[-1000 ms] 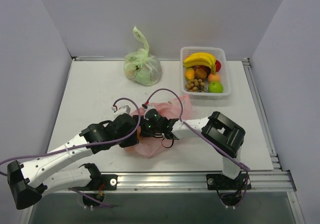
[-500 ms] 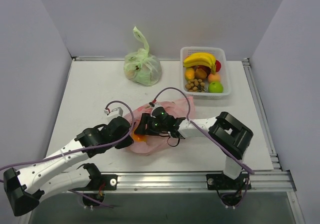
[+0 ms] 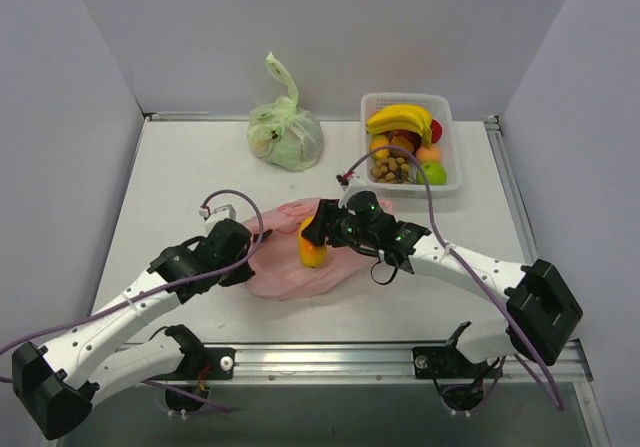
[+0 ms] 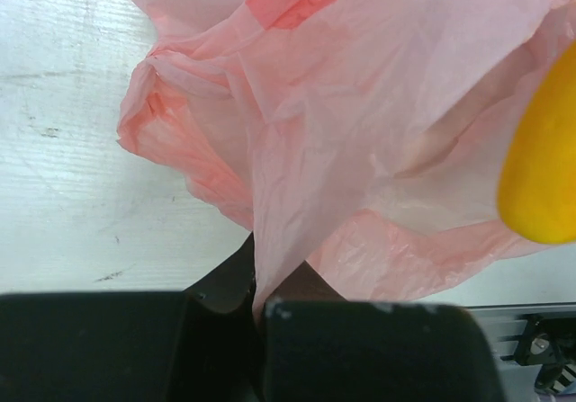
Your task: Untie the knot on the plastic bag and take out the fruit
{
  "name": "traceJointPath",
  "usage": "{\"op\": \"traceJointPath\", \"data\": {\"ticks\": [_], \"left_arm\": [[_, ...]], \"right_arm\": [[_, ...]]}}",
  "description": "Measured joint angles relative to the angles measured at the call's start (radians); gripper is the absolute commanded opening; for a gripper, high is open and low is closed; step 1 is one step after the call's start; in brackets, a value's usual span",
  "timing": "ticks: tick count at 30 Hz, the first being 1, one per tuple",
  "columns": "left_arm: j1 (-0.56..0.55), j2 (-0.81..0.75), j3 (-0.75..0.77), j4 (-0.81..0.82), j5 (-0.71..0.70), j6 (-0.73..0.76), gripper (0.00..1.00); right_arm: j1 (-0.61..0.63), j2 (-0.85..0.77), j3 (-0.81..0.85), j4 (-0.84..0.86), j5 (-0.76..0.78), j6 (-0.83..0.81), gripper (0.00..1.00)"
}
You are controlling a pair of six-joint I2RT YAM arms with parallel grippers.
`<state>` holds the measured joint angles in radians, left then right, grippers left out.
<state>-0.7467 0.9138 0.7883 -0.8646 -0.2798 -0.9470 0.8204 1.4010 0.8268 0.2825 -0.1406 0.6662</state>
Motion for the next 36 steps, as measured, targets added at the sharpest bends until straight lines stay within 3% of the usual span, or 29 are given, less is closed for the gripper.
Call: {"op": "traceJointPath", "data": {"ticks": [9, 15, 20, 26, 27, 30, 31, 34, 36], "left_arm": [[0.024, 0.03, 0.018, 0.005, 0.008, 0.077, 0.0], [0.029, 0.029, 0.018, 0.008, 0.03, 0.105, 0.0], [0.03, 0.029, 0.018, 0.01, 0.039, 0.131, 0.0], [0.035, 0.014, 0.018, 0.023, 0.049, 0.148, 0.0], [0.035, 0.009, 0.018, 0.026, 0.049, 0.148, 0.0], [0.037, -0.005, 0.017, 0.032, 0.048, 0.149, 0.0], [0.037, -0.008, 0.017, 0.034, 0.048, 0.15, 0.0], [0.039, -0.011, 0.017, 0.042, 0.048, 0.153, 0.0], [0.042, -0.011, 0.016, 0.046, 0.048, 0.156, 0.0]], "right_arm": [[-0.072, -0.15, 0.196, -0.206, 0.01, -0.194, 0.0], [-0.284, -0.198, 0.309, -0.258, 0.05, -0.305, 0.0], [-0.539, -0.109, 0.348, -0.289, 0.069, -0.332, 0.01], [-0.709, 0.114, 0.436, -0.306, 0.089, -0.336, 0.06], [-0.725, 0.153, 0.458, -0.307, 0.093, -0.337, 0.09], [-0.755, 0.251, 0.51, -0.307, 0.105, -0.339, 0.36], [-0.762, 0.282, 0.526, -0.307, 0.109, -0.339, 0.53], [-0.774, 0.338, 0.558, -0.316, 0.111, -0.338, 0.77], [-0.775, 0.349, 0.568, -0.324, 0.108, -0.341, 0.84]]}}
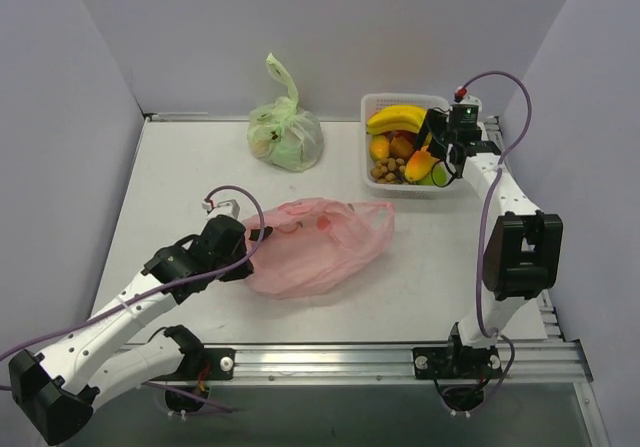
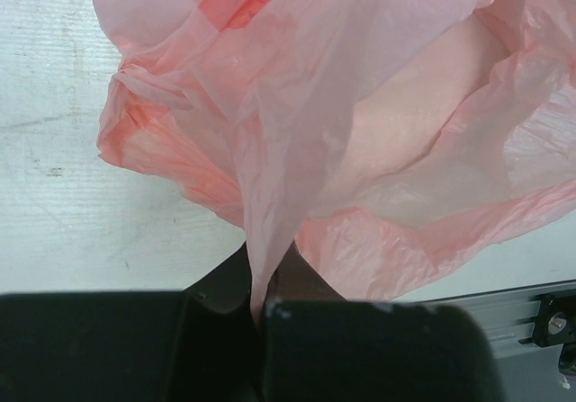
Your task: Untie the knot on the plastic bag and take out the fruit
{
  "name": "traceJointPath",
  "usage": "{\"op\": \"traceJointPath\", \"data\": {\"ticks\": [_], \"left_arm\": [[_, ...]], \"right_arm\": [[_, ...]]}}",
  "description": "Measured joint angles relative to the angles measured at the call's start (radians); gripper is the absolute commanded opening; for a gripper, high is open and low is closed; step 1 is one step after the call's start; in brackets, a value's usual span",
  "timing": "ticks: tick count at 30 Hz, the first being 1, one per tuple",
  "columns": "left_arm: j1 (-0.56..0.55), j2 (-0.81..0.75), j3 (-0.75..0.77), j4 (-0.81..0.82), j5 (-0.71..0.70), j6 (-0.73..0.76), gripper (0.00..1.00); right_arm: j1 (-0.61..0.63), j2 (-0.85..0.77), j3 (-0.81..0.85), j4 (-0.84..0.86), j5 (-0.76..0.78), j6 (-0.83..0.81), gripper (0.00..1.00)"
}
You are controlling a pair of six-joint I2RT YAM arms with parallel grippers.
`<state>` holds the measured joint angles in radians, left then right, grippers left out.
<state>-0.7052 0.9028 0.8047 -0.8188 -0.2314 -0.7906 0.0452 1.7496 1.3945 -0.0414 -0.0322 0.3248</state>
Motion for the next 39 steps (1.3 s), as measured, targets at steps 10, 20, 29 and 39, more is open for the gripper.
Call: {"op": "traceJointPath", "data": {"ticks": [10, 20, 29, 39], "left_arm": [[0.008, 0.052, 0.075, -0.005, -0.023, 0.087, 0.0], [-0.034, 0.283, 0.532, 0.064, 0.011, 0.237, 0.0], [-0.04, 0.141, 0.109, 0.053, 0.099, 0.106, 0.0], [-0.04, 0.087, -0.039, 0.041, 0.135, 0.018, 0.0]], "right_arm": [[0.092, -0.285, -0.167, -0.023, -0.086, 0.026, 0.85], [0.425, -0.694, -0.475, 0.006, -0.209, 0.087, 0.82], [0.561, -0.75, -0.534, -0.033, -0.213, 0.044, 0.8], [0.733, -0.558, -0.541, -0.015, -0.213, 0.045, 0.7]]}}
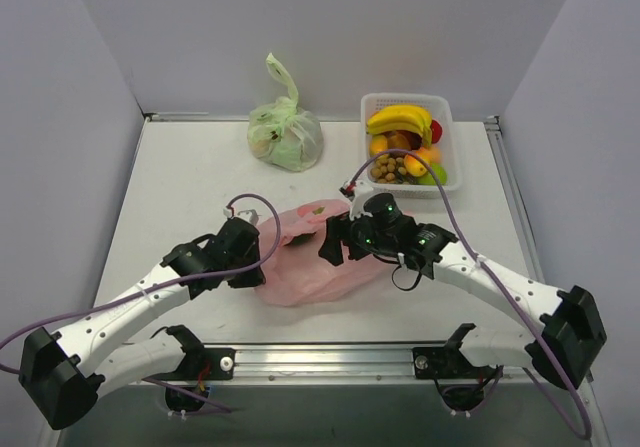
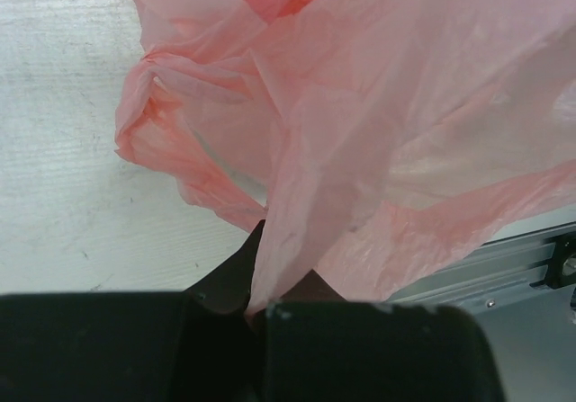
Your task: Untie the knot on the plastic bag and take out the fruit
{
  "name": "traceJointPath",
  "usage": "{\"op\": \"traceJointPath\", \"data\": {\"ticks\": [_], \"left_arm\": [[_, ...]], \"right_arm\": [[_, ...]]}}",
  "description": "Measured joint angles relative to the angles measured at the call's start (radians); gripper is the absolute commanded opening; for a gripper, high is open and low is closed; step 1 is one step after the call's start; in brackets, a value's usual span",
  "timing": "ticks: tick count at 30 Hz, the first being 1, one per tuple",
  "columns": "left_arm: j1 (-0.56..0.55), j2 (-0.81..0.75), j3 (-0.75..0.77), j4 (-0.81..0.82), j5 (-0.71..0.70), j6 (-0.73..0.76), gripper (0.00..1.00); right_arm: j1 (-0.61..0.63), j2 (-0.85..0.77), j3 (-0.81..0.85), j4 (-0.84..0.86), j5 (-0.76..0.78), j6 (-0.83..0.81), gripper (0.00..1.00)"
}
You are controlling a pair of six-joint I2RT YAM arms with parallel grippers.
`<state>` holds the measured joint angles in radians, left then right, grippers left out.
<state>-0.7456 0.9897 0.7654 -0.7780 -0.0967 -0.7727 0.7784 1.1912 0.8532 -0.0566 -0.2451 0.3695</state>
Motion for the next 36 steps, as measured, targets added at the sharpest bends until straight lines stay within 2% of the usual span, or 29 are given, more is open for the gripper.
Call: {"op": "traceJointPath", "data": {"ticks": [8, 16, 20, 23, 31, 36], "left_arm": [[-0.006, 0.042, 0.062, 0.028, 0.006, -0.023, 0.0], [-0.082, 0.043, 0.08, 0.076, 0.044, -0.09, 0.0], [-0.118, 0.05, 0.08, 0.088, 0.054, -0.122, 0.0], [-0.133, 0.056, 0.079, 0.095, 0.058, -0.142, 0.0], [-0.16, 0.076, 0.079, 0.105, 0.069, -0.163, 0.0], [-0.17, 0.088, 0.077, 0.111, 0.072, -0.165, 0.0]], "right_arm": [[0.064, 0.148, -0.045, 0.17, 0.045, 0.181, 0.7], [0.066, 0.293, -0.084, 0.343, 0.194, 0.438, 0.8], [0.066, 0.365, -0.064, 0.366, 0.285, 0.541, 0.87], [0.067, 0.39, -0.053, 0.365, 0.352, 0.609, 0.89], [0.067, 0.468, -0.019, 0.367, 0.434, 0.707, 0.87], [0.067, 0.521, 0.003, 0.368, 0.433, 0.725, 0.76]]}}
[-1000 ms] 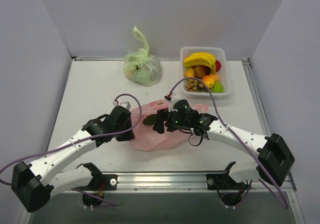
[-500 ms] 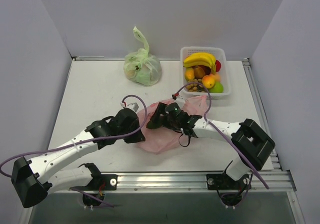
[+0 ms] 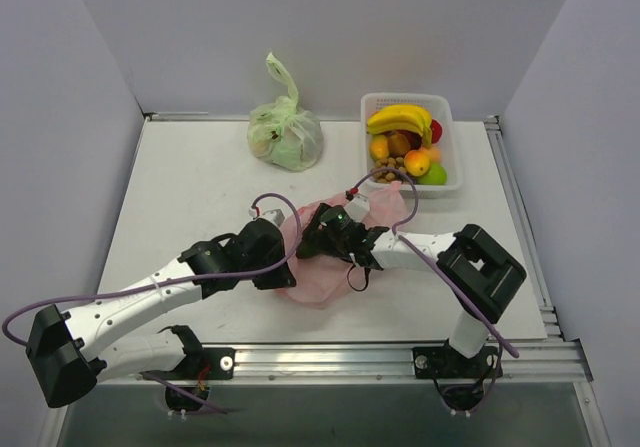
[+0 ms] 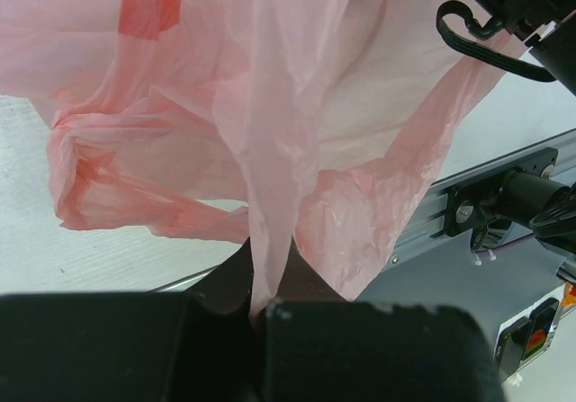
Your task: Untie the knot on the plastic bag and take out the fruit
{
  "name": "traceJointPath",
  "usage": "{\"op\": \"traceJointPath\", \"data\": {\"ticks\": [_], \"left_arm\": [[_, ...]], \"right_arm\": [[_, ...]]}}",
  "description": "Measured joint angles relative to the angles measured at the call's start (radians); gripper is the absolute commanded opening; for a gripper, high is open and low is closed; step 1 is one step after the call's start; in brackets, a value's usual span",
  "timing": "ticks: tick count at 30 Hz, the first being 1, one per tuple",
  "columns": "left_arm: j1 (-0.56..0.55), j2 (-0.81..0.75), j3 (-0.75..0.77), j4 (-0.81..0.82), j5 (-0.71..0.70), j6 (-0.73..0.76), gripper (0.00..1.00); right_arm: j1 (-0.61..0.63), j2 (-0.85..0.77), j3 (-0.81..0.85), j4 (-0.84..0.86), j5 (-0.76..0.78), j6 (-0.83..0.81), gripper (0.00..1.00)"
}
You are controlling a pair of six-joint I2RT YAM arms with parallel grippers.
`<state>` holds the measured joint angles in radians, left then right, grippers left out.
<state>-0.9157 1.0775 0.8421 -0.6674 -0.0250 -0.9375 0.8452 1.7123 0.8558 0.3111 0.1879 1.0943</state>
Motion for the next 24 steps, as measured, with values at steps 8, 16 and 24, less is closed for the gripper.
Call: {"op": "traceJointPath", "data": {"ticks": [8, 16, 24], "left_arm": [[0.0, 0.0, 0.0, 0.0, -0.01, 0.006, 0.0], [0.08, -0.011, 0.0, -0.016, -0.029, 0.047, 0.0], [0.219, -0.024, 0.006, -0.072, -0.046, 0.142, 0.0]], "right_arm": [[0.0, 0.001, -0.007, 0.045, -0.033, -0.041, 0.24], [0.0, -0.143, -0.115, 0.038, -0.069, -0.117, 0.03], [-0.001, -0.396, -0.125, 0.001, -0.175, -0.297, 0.01]]}}
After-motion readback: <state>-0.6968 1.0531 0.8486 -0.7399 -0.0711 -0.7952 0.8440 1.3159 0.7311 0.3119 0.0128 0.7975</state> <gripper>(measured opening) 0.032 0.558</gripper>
